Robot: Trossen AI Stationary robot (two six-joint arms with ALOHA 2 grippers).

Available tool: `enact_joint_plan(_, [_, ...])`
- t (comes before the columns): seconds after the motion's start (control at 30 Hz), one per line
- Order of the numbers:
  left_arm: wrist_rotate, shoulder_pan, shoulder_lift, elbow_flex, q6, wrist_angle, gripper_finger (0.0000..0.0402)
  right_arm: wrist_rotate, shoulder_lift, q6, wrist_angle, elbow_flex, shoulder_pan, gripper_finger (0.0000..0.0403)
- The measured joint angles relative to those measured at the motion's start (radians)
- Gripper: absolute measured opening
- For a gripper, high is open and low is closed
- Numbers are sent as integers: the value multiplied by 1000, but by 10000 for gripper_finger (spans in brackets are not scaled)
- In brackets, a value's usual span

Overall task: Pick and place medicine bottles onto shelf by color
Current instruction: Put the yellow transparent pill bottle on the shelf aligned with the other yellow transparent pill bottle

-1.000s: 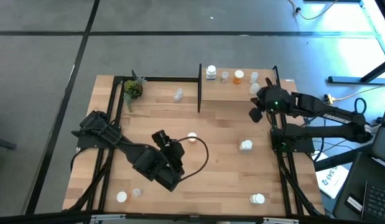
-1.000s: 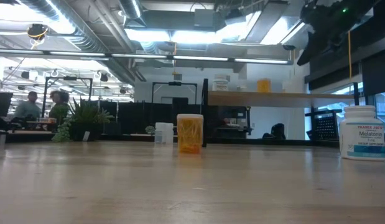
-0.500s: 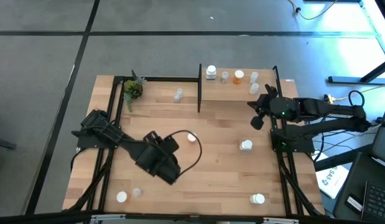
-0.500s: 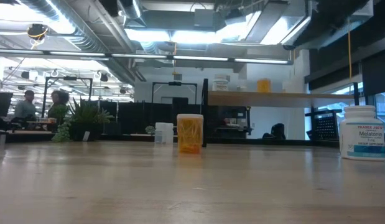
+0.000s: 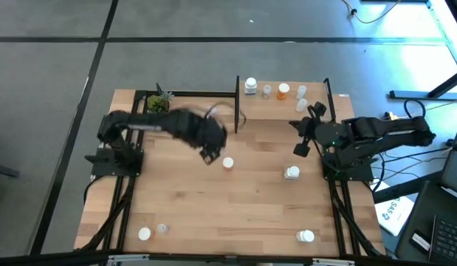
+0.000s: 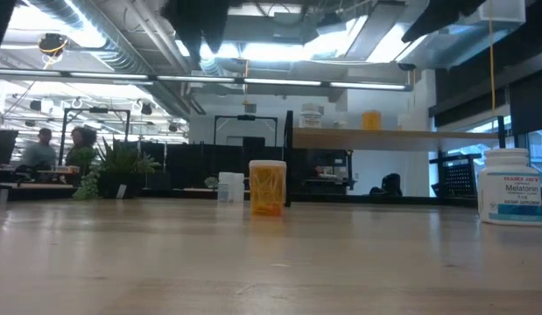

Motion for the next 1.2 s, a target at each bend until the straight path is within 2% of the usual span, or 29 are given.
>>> enact_joint_plan(0.1, [79,119,5,-1,99,12,270,34,28,-15,-8,30,23,2])
enact_joint_plan(0.33, [166,350,11,-1,281,149,270,44,63,-17,-32,60,65,2])
enact_joint_plan(0.53, [178,489,13,-1,357,205,270,44,64,-12,-30,62,87,2])
enact_joint_plan(0.8, [194,582,54,-2,446,290,270,44,66,-12,-27,62,93,2])
enact_joint_plan(0.93, [193,597,95,3,480,364,270,61,67,-13,-27,62,93,2])
enact_joint_plan(1.2, [196,626,190,0,626,407,270,107,66,-12,-26,62,93,3])
